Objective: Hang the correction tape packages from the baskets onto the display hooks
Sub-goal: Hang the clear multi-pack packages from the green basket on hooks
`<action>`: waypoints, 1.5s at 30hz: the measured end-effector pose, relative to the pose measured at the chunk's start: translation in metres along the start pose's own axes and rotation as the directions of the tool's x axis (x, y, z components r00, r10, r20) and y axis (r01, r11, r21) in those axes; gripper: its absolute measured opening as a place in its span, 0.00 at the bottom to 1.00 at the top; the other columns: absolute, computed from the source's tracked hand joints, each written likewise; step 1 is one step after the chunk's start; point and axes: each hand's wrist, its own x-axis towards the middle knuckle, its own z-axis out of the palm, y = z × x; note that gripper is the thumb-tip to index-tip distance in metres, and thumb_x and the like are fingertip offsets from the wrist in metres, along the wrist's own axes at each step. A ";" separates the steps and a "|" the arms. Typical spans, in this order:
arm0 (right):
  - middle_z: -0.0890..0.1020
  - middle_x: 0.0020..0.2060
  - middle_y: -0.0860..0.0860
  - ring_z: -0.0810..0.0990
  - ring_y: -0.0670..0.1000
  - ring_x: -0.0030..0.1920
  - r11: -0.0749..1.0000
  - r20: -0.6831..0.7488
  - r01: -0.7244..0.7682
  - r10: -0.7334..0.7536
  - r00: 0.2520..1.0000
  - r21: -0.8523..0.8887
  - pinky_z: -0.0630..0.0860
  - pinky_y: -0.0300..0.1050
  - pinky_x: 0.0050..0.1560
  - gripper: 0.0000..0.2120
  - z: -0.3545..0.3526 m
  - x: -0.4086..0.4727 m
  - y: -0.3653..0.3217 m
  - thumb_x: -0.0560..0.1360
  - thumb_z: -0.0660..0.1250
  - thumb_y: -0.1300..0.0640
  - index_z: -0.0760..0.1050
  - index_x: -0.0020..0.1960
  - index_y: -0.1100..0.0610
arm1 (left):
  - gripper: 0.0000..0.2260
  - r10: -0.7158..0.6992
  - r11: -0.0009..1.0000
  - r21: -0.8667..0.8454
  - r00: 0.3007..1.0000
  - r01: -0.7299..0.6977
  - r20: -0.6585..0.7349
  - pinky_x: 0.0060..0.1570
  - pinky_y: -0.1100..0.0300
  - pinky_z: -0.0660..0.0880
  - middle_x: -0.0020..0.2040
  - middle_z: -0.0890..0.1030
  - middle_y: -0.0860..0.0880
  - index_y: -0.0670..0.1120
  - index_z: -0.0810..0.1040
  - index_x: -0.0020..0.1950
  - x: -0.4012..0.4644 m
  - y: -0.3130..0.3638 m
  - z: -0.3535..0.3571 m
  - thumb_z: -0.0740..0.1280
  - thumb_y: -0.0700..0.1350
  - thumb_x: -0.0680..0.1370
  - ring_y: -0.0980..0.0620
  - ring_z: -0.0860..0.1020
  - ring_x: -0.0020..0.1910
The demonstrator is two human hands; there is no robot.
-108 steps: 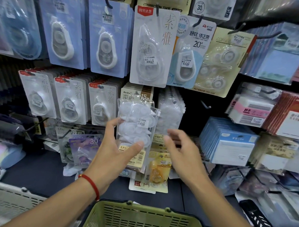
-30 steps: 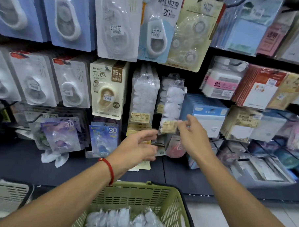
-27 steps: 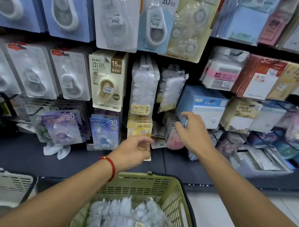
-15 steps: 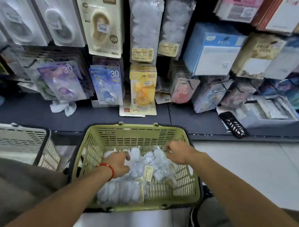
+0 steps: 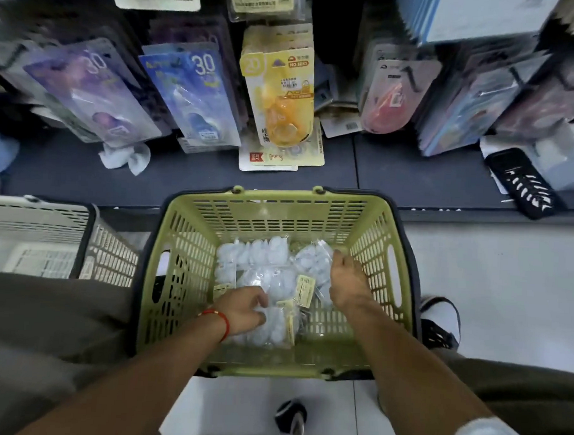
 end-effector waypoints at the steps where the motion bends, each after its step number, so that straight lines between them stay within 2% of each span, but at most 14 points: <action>1: 0.71 0.72 0.61 0.72 0.60 0.71 0.995 0.017 -0.034 0.032 0.999 0.089 0.71 0.50 0.72 0.36 -0.004 0.000 0.001 0.76 0.70 0.69 0.59 0.80 0.59 | 0.09 -0.008 1.000 0.008 1.000 0.008 -0.021 0.63 0.53 0.78 0.61 0.82 0.51 0.57 0.80 0.50 0.001 0.003 -0.001 0.72 0.41 0.77 0.49 0.80 0.61; 4: 0.83 0.57 0.56 0.83 0.56 0.55 0.944 0.098 -0.061 0.031 0.995 0.325 0.78 0.42 0.50 0.21 -0.032 0.000 0.010 0.76 0.73 0.64 0.75 0.68 0.57 | 0.10 0.013 1.000 0.003 0.989 -0.013 -0.144 0.63 0.54 0.78 0.62 0.83 0.49 0.51 0.82 0.60 0.004 0.019 -0.006 0.71 0.43 0.80 0.48 0.80 0.62; 7: 0.86 0.52 0.53 0.86 0.53 0.49 0.796 0.191 -0.109 -0.009 0.981 0.595 0.80 0.42 0.43 0.15 -0.069 -0.008 0.013 0.76 0.75 0.64 0.79 0.61 0.56 | 0.15 0.028 0.957 -0.276 0.973 -0.092 -0.229 0.62 0.57 0.77 0.60 0.83 0.48 0.47 0.80 0.66 0.005 0.046 -0.008 0.73 0.45 0.80 0.48 0.81 0.61; 9: 0.87 0.57 0.58 0.87 0.58 0.54 0.552 0.309 -0.184 -0.141 0.941 0.814 0.84 0.55 0.54 0.16 -0.088 -0.013 0.009 0.77 0.72 0.67 0.78 0.65 0.59 | 0.22 -0.033 0.760 -0.647 0.992 -0.057 -0.125 0.60 0.57 0.78 0.59 0.83 0.50 0.46 0.76 0.70 0.002 0.064 -0.010 0.75 0.51 0.79 0.50 0.81 0.58; 11: 0.85 0.62 0.60 0.85 0.61 0.61 0.309 0.363 -0.270 -0.300 0.882 0.912 0.83 0.58 0.59 0.19 -0.101 -0.018 0.002 0.79 0.69 0.69 0.76 0.70 0.62 | 0.26 -0.007 0.425 -0.904 0.999 0.048 0.049 0.59 0.51 0.80 0.59 0.85 0.46 0.47 0.74 0.73 -0.001 0.076 -0.011 0.74 0.55 0.79 0.47 0.83 0.56; 14: 0.84 0.65 0.59 0.84 0.61 0.64 0.194 0.348 -0.295 -0.373 0.860 0.936 0.83 0.57 0.60 0.20 -0.109 -0.022 -0.005 0.81 0.66 0.68 0.74 0.72 0.60 | 0.20 -0.021 0.103 -0.993 0.998 0.055 0.053 0.44 0.52 0.81 0.49 0.88 0.45 0.47 0.74 0.71 -0.005 0.069 -0.014 0.73 0.40 0.80 0.47 0.85 0.43; 16: 0.84 0.65 0.59 0.83 0.61 0.65 0.193 0.340 -0.286 -0.382 0.859 0.939 0.80 0.60 0.65 0.20 -0.107 -0.022 -0.006 0.81 0.66 0.69 0.74 0.73 0.61 | 0.16 -0.043 0.100 -0.995 0.999 0.023 0.019 0.36 0.55 0.81 0.45 0.89 0.46 0.46 0.78 0.65 -0.011 0.063 -0.017 0.71 0.33 0.79 0.48 0.86 0.39; 24: 0.85 0.61 0.60 0.85 0.62 0.61 0.081 0.266 -0.253 -0.291 0.919 0.964 0.81 0.60 0.62 0.19 -0.094 -0.022 -0.001 0.81 0.67 0.68 0.75 0.71 0.61 | 0.19 -0.095 0.134 -0.990 0.994 -0.034 -0.047 0.55 0.39 0.83 0.58 0.86 0.41 0.51 0.78 0.64 -0.025 0.037 -0.022 0.71 0.31 0.79 0.43 0.85 0.53; 26: 0.86 0.62 0.59 0.85 0.61 0.61 0.140 0.271 -0.236 -0.339 0.901 0.962 0.81 0.62 0.63 0.17 -0.090 -0.024 -0.007 0.81 0.68 0.64 0.77 0.70 0.59 | 0.19 -0.053 0.159 -0.987 0.998 -0.017 -0.026 0.59 0.36 0.81 0.60 0.85 0.39 0.52 0.77 0.63 -0.025 0.037 -0.019 0.72 0.32 0.79 0.42 0.84 0.55; 31: 0.85 0.55 0.49 0.86 0.50 0.54 0.606 0.160 0.021 -0.243 0.957 0.795 0.84 0.54 0.56 0.10 -0.066 -0.030 -0.048 0.81 0.71 0.48 0.77 0.59 0.49 | 0.20 0.009 0.179 -0.984 1.000 0.009 0.011 0.63 0.37 0.77 0.60 0.86 0.41 0.51 0.72 0.69 -0.022 0.038 -0.013 0.74 0.41 0.80 0.40 0.84 0.55; 35: 0.81 0.56 0.41 0.81 0.44 0.55 0.665 0.089 0.065 -0.195 0.977 0.744 0.82 0.52 0.59 0.11 -0.049 -0.019 -0.050 0.82 0.68 0.44 0.76 0.61 0.47 | 0.22 -0.164 0.273 -0.962 0.985 -0.015 -0.062 0.43 0.47 0.84 0.54 0.88 0.44 0.50 0.74 0.65 -0.018 0.026 -0.007 0.77 0.36 0.76 0.46 0.88 0.45; 39: 0.64 0.81 0.54 0.65 0.59 0.79 0.967 0.204 0.066 -0.118 0.972 0.246 0.62 0.59 0.81 0.34 -0.018 0.001 -0.010 0.81 0.71 0.55 0.61 0.83 0.52 | 0.21 -0.323 0.211 -0.977 0.944 0.008 -0.062 0.38 0.48 0.84 0.56 0.86 0.42 0.49 0.75 0.65 -0.017 0.012 -0.008 0.76 0.36 0.77 0.42 0.86 0.44; 41: 0.51 0.85 0.51 0.50 0.60 0.84 0.987 0.319 0.095 -0.131 0.939 0.126 0.49 0.58 0.82 0.48 0.001 0.003 0.004 0.78 0.75 0.57 0.47 0.86 0.50 | 0.22 -0.349 0.195 -0.981 0.935 0.004 -0.065 0.42 0.46 0.83 0.56 0.86 0.41 0.47 0.76 0.67 -0.017 0.010 -0.008 0.76 0.36 0.77 0.41 0.85 0.46; 45: 0.53 0.84 0.55 0.54 0.62 0.83 0.991 0.254 0.122 -0.132 0.958 0.055 0.51 0.58 0.82 0.56 0.019 0.011 0.003 0.73 0.79 0.58 0.43 0.86 0.53 | 0.21 -0.357 0.216 -0.976 0.931 -0.004 -0.083 0.40 0.50 0.82 0.54 0.86 0.43 0.46 0.76 0.67 -0.018 0.012 -0.009 0.76 0.35 0.76 0.43 0.85 0.45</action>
